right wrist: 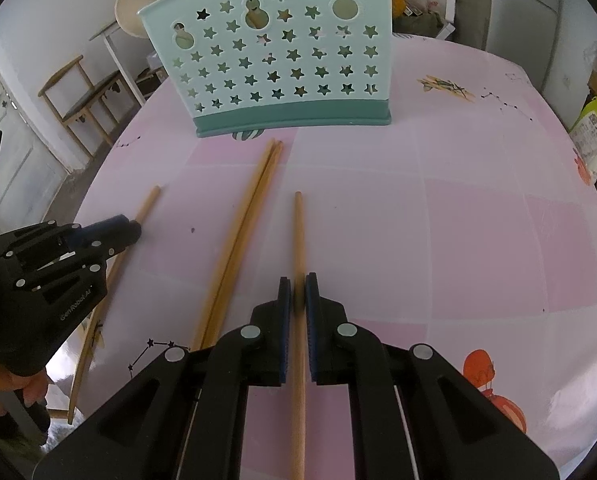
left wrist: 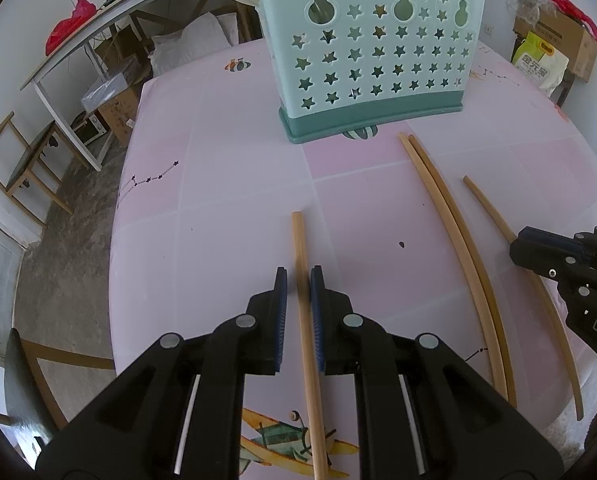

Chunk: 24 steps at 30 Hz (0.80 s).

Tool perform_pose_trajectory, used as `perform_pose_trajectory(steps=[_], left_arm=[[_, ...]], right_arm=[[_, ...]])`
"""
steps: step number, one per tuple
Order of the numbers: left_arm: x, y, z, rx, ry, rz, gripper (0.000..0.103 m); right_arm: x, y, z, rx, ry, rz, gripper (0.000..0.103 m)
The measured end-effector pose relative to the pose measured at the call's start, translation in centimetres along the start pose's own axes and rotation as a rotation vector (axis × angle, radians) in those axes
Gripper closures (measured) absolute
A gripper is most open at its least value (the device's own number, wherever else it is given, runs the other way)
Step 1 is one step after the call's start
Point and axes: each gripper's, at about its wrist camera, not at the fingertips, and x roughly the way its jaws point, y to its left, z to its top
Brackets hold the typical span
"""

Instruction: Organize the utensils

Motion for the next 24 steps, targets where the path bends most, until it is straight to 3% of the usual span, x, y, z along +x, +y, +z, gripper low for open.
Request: perform_pose_trajectory(steps=[24], left_arm=[[0.07, -0.28, 0.14, 0.006, 0.000, 0.009, 0.092]], right_arm=[[-0.02, -0.16, -0.01, 0.016, 0.001, 0.014, 0.095]])
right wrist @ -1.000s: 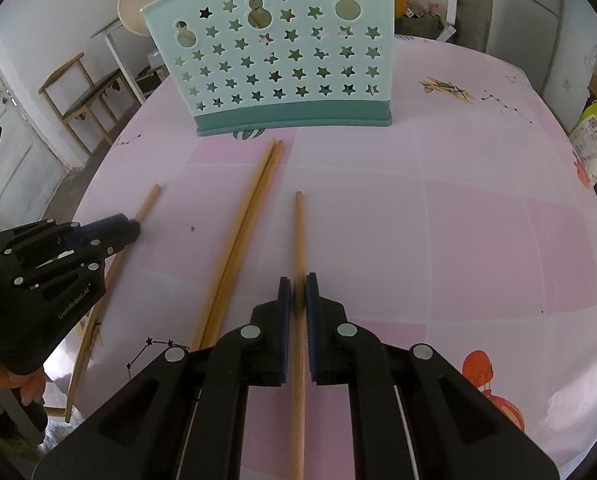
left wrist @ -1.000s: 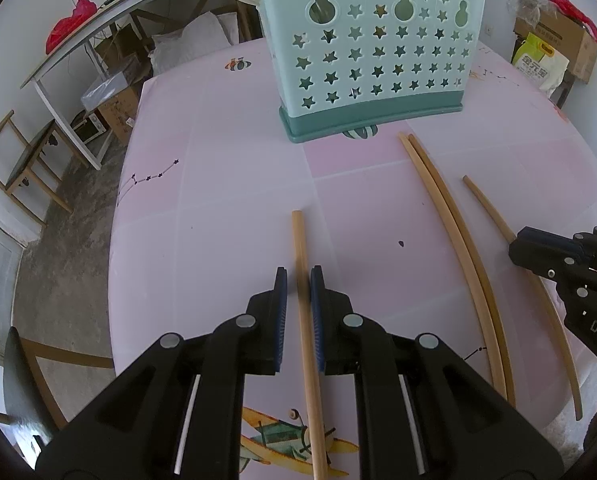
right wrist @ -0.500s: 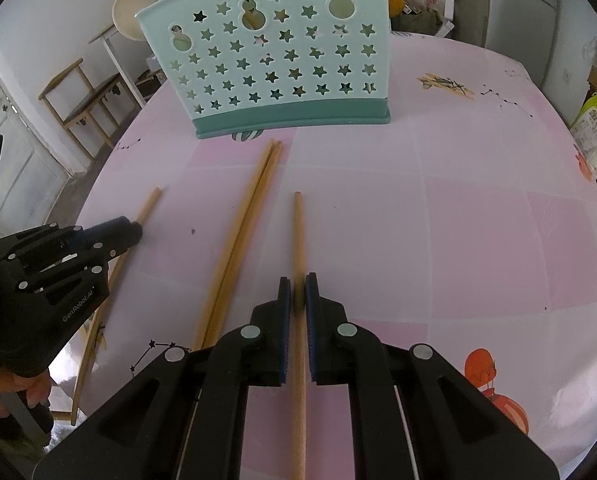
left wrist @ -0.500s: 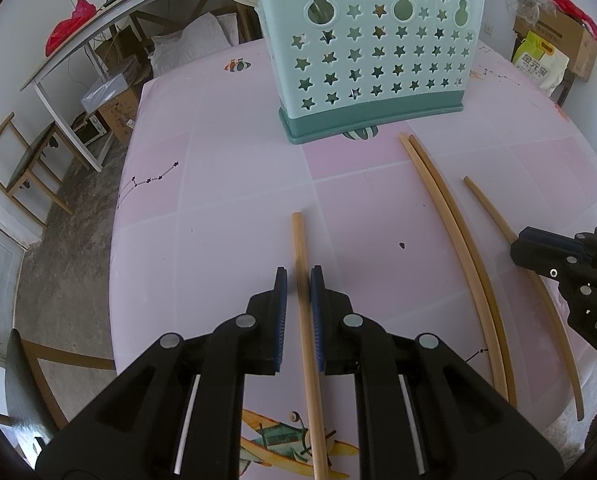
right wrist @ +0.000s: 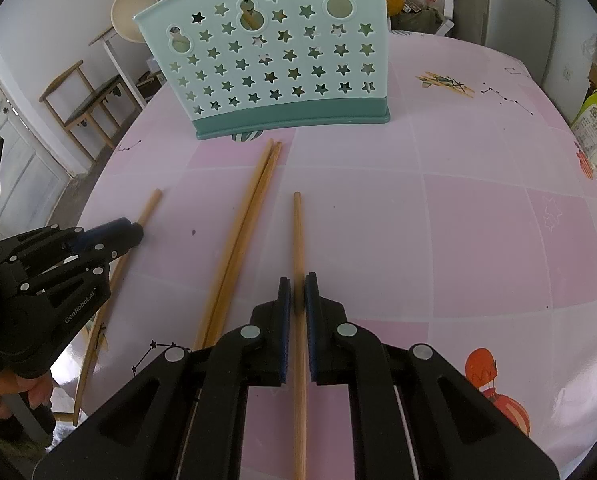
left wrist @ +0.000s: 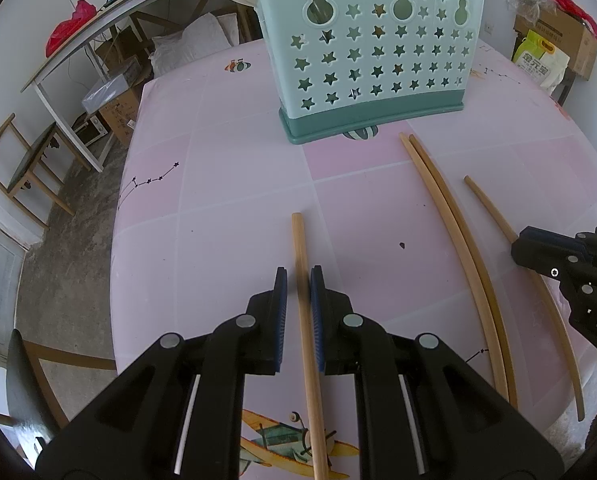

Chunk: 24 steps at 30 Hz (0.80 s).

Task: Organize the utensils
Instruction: 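Lift the chopstick with the left tool into the green holder and open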

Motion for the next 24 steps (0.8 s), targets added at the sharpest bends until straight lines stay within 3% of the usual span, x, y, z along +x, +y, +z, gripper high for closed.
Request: perform_pose_trajectory(steps=[8, 12, 17, 24], left_arm=[[0.1, 0.1, 0.1, 0.005, -0.003, -0.001, 0.092], [0.5, 0.8, 0.5, 0.000, -0.009, -0.038, 0.094], [1.0, 3.6, 1.2, -0.105, 0.012, -0.193, 0.098], [-3.2, 7.6, 1.6, -0.217, -0.085, -0.392, 0.098]], right_arm=[[0.0, 0.0, 0.0, -0.002, 0.000, -0.001, 0.095], [0.0, 0.0, 0.0, -0.002, 0.000, -0.001, 0.095], [0.0, -0.1, 0.0, 0.005, 0.000, 0.000, 0.095], [0.0, 0.0, 0.0, 0.010, 0.002, 0.000, 0.095]])
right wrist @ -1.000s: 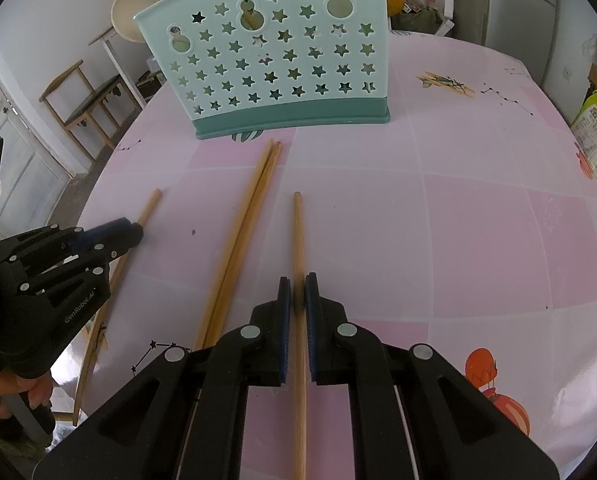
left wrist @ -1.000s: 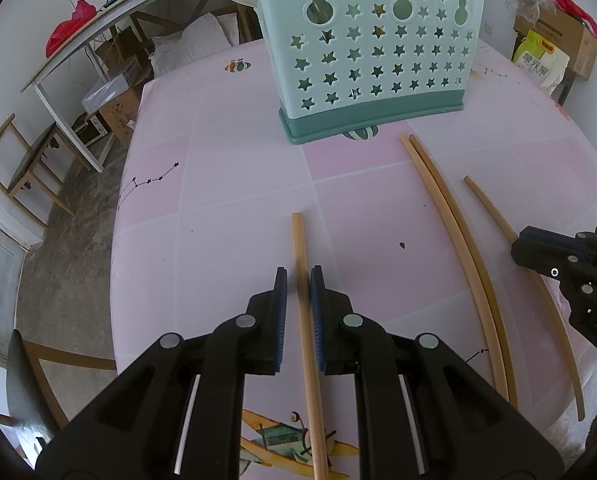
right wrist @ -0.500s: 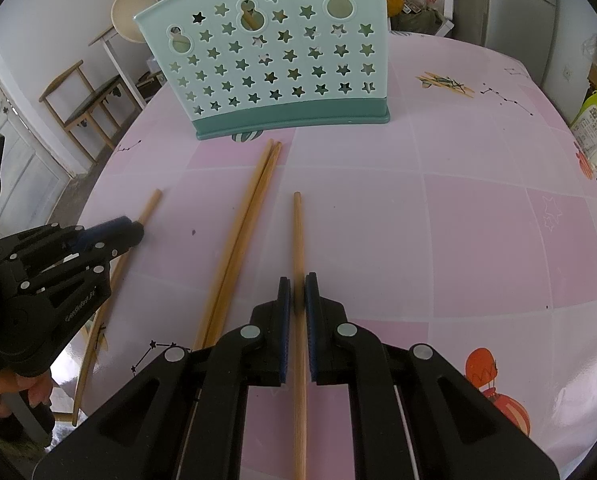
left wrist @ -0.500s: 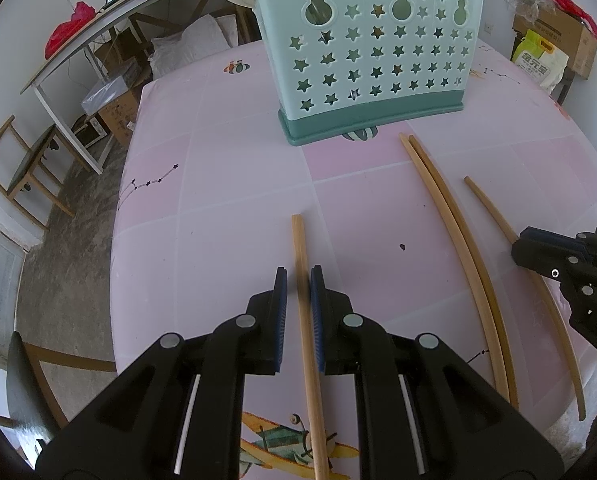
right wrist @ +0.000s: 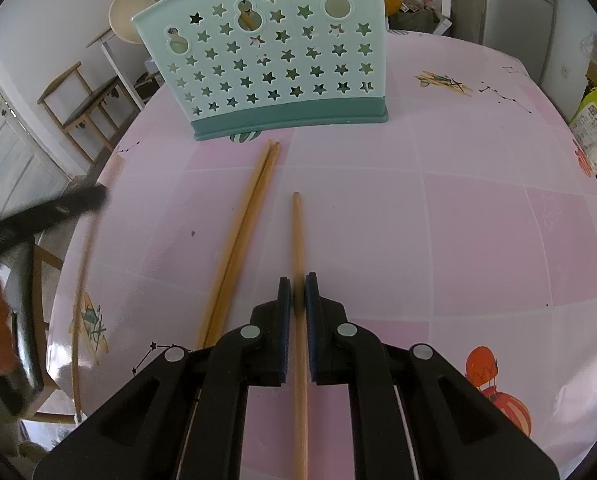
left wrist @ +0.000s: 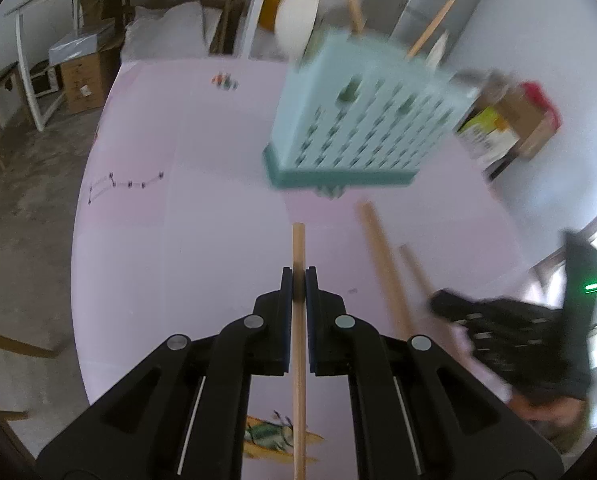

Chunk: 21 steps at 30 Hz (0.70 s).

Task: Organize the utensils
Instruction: 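Lift the chopstick with the left tool into the green holder and open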

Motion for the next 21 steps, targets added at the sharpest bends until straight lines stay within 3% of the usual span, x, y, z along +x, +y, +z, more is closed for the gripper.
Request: perform_pose_trajectory(steps=[6, 12, 21], left_arm=[[-6.0, -1.2, 2.8, 0.032, -0.132, -0.123, 0.098], [-10.0, -3.9, 7.2, 0.113, -0.278, -0.171, 0.098], [-12.6, -7.7, 14.8, 0.186, -0.432, -0.185, 0.098]], right_arm=[[0.0, -0.1, 0.0, 0.001, 0.002, 0.003, 0.095], [0.0, -0.1, 0.0, 0.008, -0.002, 0.011, 0.095], [0.1, -0.6, 0.0, 0.027, -0.008, 0.042, 0.095]])
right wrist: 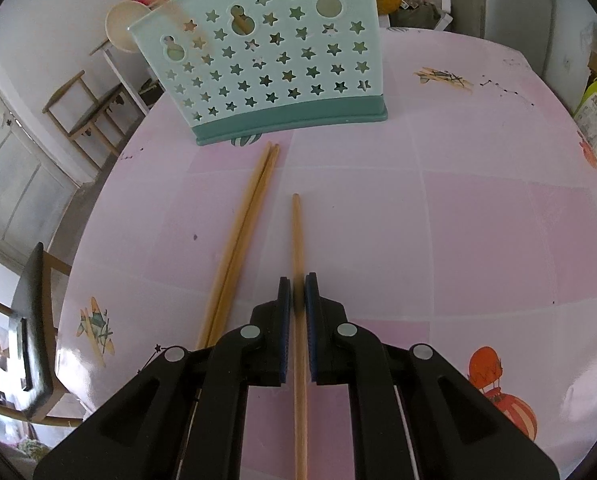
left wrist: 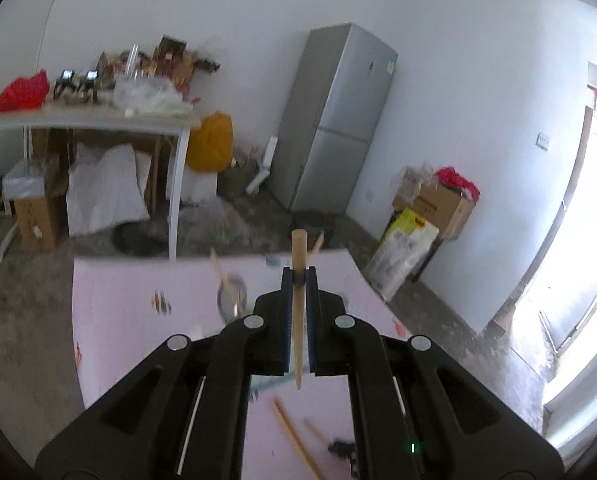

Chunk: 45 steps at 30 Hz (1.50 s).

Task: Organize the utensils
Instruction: 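Lift the chopstick with the left tool into the green holder and open, then lift the chopstick with the right tool and insert it into the holder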

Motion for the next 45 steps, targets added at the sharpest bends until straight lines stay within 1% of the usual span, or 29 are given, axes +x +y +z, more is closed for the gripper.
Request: perform_pose_trajectory(steps=[5, 7, 10, 13, 16, 20, 22, 24, 25, 26, 27, 30, 33, 36, 38, 41, 44, 45], left_arm=[[1.0, -0.2, 4.3, 0.005, -0.052, 0.020, 0.098], [1.4, -0.4, 5.1, 0.013, -0.071, 0.031, 0.098], [3.1, -0.6, 5.7, 0.039, -0.091, 0.086, 0.098], [5.3, -0.2, 4.6, 0.046, -0.067, 0.114, 0.098], [7.8, 0.2, 2.3, 0.048, -0.021, 0.129, 0.098], [9.9, 1.2, -0.8, 0.020, 0.048, 0.111, 0.098], [10.3, 1.5, -1.8, 0.015, 0.074, 0.103, 0.098], [10.3, 1.7, -2.5, -0.001, 0.087, 0.087, 0.096], [9.9, 1.8, -2.8, -0.006, 0.087, 0.076, 0.093], [9.5, 1.8, -3.0, -0.009, 0.081, 0.072, 0.091], [9.0, 1.8, -3.2, -0.007, 0.075, 0.074, 0.086], [7.1, 1.7, -3.9, 0.003, 0.041, 0.083, 0.081], [4.9, 1.9, -5.0, 0.000, 0.007, 0.088, 0.079], [2.9, 1.9, -6.6, 0.003, 0.011, 0.102, 0.079], [1.9, 1.9, -7.5, 0.001, 0.013, 0.109, 0.079], [0.2, 2.2, -9.5, -0.018, 0.023, 0.116, 0.078], [-0.2, 2.4, -11.6, -0.053, 0.056, 0.124, 0.076], [-0.2, 2.5, -12.0, -0.065, 0.064, 0.126, 0.076]], right_arm=[[0.0, -0.2, 0.0, 0.003, -0.003, 0.014, 0.095], [0.0, -0.3, 0.0, 0.002, -0.003, 0.018, 0.095], [0.1, -0.4, 0.0, 0.008, -0.004, 0.023, 0.095], [0.1, -0.5, 0.0, 0.011, -0.004, 0.025, 0.095], [0.1, -0.5, 0.0, 0.012, -0.003, 0.027, 0.095], [0.2, -0.5, 0.1, 0.012, 0.002, 0.026, 0.095], [0.2, -0.4, 0.1, 0.012, 0.004, 0.024, 0.095], [0.2, -0.4, 0.2, 0.010, 0.006, 0.013, 0.096], [0.1, -0.5, 0.2, 0.011, 0.008, 0.009, 0.097], [0.0, -0.6, 0.2, 0.015, 0.007, 0.008, 0.097], [-0.2, -0.8, 0.2, 0.018, 0.005, 0.008, 0.097], [-1.1, -1.2, 0.4, 0.034, -0.015, 0.013, 0.097], [-2.5, -1.6, 0.9, 0.044, -0.046, 0.010, 0.097], [-4.4, -2.0, 2.0, 0.054, -0.088, 0.023, 0.097], [-6.1, -2.0, 3.0, 0.046, -0.136, 0.026, 0.097], [-9.9, -1.3, 5.9, 0.011, -0.257, 0.049, 0.097], [-12.9, -0.6, 8.8, -0.014, -0.379, 0.072, 0.097], [-14.1, -0.2, 10.2, -0.019, -0.429, 0.093, 0.097]])
